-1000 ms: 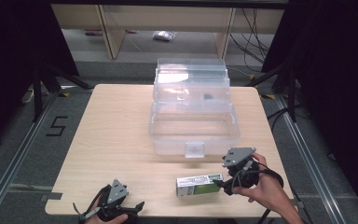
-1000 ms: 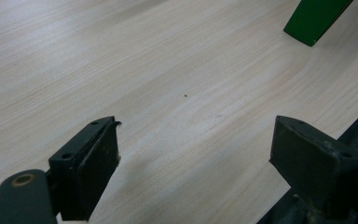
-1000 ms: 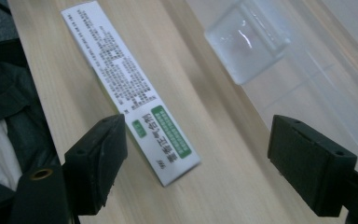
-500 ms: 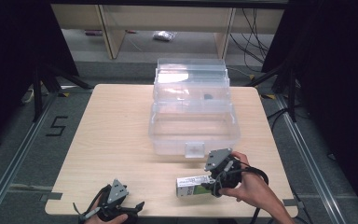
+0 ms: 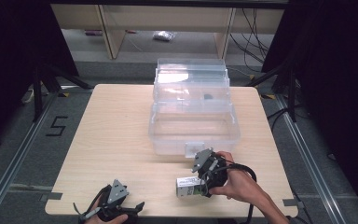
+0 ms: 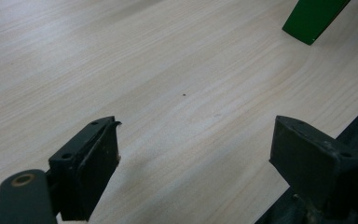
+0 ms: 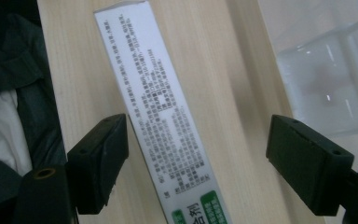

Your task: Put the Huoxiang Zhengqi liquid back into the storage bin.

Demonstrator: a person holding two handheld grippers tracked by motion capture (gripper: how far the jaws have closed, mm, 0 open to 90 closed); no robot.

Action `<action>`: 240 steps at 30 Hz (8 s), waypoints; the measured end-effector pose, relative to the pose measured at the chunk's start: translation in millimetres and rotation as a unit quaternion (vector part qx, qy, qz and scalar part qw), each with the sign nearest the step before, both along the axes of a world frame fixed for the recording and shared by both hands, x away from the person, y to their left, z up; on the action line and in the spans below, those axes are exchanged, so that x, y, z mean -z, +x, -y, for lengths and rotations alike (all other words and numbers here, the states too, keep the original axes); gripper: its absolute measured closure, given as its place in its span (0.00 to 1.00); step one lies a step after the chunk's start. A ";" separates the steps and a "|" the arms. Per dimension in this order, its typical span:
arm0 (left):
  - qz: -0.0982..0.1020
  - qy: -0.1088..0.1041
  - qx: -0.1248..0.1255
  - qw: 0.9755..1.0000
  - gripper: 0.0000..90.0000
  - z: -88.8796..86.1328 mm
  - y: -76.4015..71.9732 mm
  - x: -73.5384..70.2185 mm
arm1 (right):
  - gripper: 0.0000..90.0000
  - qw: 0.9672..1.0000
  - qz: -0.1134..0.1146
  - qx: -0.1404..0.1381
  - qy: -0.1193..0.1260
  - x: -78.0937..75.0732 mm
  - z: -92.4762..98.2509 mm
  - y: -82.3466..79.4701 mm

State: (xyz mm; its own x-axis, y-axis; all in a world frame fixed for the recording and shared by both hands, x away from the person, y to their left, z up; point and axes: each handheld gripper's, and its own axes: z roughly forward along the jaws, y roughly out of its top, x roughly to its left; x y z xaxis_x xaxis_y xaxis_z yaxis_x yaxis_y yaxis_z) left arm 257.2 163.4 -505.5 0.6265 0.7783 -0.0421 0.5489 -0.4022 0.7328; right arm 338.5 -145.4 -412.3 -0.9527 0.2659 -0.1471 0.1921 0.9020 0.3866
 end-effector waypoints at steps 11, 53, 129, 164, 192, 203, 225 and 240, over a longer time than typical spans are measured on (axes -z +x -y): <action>0.002 -0.003 -0.004 1.000 0.16 0.7 0.6 1.3 | 0.25 0.999 -0.019 -0.032 -0.011 4.8 -9.0 -0.4; -0.004 0.013 0.008 1.000 0.16 -1.7 0.2 -0.9 | 0.60 0.992 -0.052 -0.070 -0.092 31.9 -14.1 8.9; 0.000 0.007 -0.005 1.000 0.17 -0.1 1.3 1.1 | 0.72 0.994 -0.036 -0.074 -0.065 -93.8 29.7 65.5; -0.001 0.005 -0.004 1.000 0.17 0.7 0.9 1.6 | 0.72 0.995 -0.027 -0.059 -0.079 -97.5 34.2 144.5; -0.007 0.005 -0.005 1.000 0.17 -1.5 1.5 1.9 | 0.72 0.993 -0.038 -0.062 -0.096 -54.2 38.4 182.5; -0.008 0.005 -0.009 1.000 0.16 -1.3 2.1 2.4 | 0.72 0.992 -0.056 -0.045 -0.106 -35.0 43.2 187.8; -0.004 0.005 -0.006 1.000 0.16 -0.4 1.0 2.0 | 0.72 0.990 -0.069 -0.039 -0.120 -10.5 36.8 192.7; -0.003 0.005 -0.005 1.000 0.17 -0.9 0.7 0.7 | 0.69 0.986 -0.080 -0.027 -0.144 -4.9 32.4 193.0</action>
State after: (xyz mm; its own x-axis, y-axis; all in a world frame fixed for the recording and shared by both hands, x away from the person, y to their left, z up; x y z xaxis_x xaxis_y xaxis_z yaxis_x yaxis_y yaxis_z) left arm 257.9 164.3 -506.1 0.6177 0.7855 -0.0376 0.5577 -0.4038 0.7252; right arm 531.6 -177.7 -407.4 -0.9815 0.1836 -0.0551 0.1788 0.9805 0.0820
